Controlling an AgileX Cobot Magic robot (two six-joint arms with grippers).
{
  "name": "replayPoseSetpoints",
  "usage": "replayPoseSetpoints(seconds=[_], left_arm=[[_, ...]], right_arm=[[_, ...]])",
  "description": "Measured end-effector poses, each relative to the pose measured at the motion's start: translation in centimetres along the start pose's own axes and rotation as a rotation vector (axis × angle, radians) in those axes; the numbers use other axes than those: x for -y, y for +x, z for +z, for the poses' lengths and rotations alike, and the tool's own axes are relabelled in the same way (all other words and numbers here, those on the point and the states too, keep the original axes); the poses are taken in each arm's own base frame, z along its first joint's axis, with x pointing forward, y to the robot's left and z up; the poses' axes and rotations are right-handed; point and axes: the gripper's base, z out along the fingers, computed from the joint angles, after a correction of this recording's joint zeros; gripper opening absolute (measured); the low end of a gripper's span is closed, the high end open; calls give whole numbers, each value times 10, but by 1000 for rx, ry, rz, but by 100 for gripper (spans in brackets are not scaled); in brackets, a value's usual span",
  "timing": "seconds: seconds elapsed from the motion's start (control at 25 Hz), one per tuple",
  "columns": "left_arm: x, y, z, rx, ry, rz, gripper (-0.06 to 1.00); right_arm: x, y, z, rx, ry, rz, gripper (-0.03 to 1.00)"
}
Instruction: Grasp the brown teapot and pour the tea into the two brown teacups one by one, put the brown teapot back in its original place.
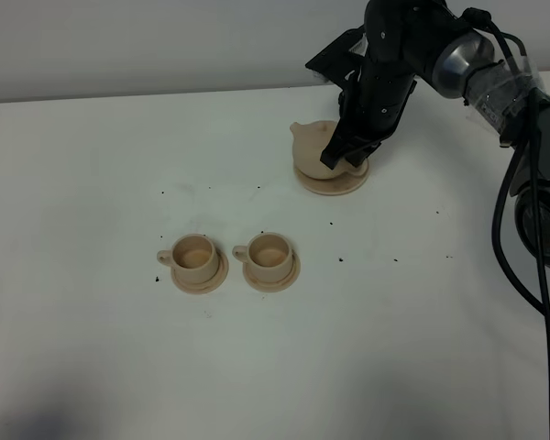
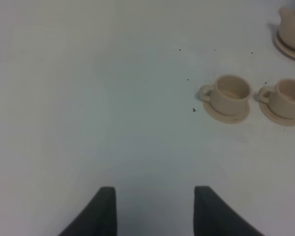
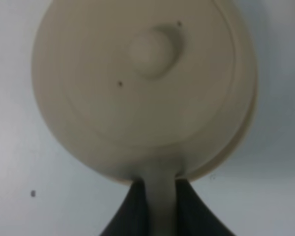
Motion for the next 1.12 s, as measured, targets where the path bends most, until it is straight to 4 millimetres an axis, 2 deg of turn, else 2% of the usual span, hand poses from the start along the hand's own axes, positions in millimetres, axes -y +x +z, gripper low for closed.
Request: replayPoseSetpoints(seconds=[0.2, 0.72, 1.12], left_arm=[[0, 0, 0, 0, 0, 0, 41], [0, 0, 0, 0, 0, 0, 41], [0, 0, 0, 0, 0, 1, 41]], right_arm=[[2, -4, -8, 24, 20, -2, 12], [2, -5, -10, 29, 13, 6, 12], [-1, -12, -59, 126, 14, 10, 12]])
